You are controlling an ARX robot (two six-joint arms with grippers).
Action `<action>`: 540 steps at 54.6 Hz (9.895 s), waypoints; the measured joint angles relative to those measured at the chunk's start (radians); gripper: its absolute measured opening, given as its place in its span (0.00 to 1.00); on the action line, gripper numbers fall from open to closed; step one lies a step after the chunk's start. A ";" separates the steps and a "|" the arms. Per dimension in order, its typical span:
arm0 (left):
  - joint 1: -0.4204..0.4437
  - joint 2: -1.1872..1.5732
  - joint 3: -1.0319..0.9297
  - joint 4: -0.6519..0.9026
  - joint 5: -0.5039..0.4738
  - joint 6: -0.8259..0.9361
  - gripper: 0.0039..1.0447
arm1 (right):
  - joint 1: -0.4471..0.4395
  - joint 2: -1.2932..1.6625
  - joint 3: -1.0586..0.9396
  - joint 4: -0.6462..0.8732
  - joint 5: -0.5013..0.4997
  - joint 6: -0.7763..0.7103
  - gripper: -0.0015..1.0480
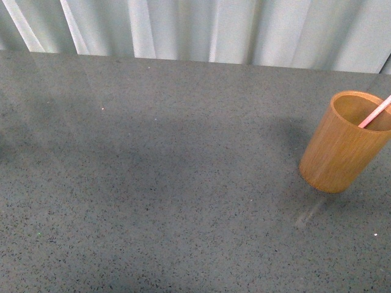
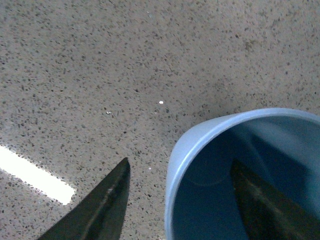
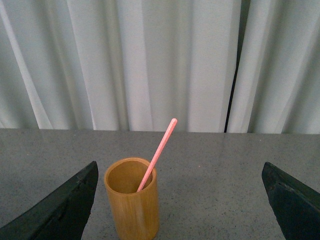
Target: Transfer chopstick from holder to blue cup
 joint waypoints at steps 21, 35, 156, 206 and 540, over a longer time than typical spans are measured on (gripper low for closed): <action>-0.070 -0.048 0.016 -0.088 -0.019 0.011 0.03 | 0.000 0.000 0.000 0.000 0.000 0.000 0.90; -0.307 -0.280 -0.045 -0.222 0.021 -0.019 0.03 | 0.000 0.000 0.000 0.000 0.000 0.000 0.90; -0.344 -1.162 -0.892 0.702 0.069 0.090 0.03 | 0.000 0.000 0.000 0.000 0.000 0.000 0.90; -0.343 -1.592 -1.025 0.426 0.072 0.092 0.03 | 0.000 0.000 0.000 0.000 0.000 0.000 0.90; -0.343 -1.915 -1.024 0.097 0.072 0.094 0.94 | 0.002 0.242 0.000 0.248 0.000 0.002 0.01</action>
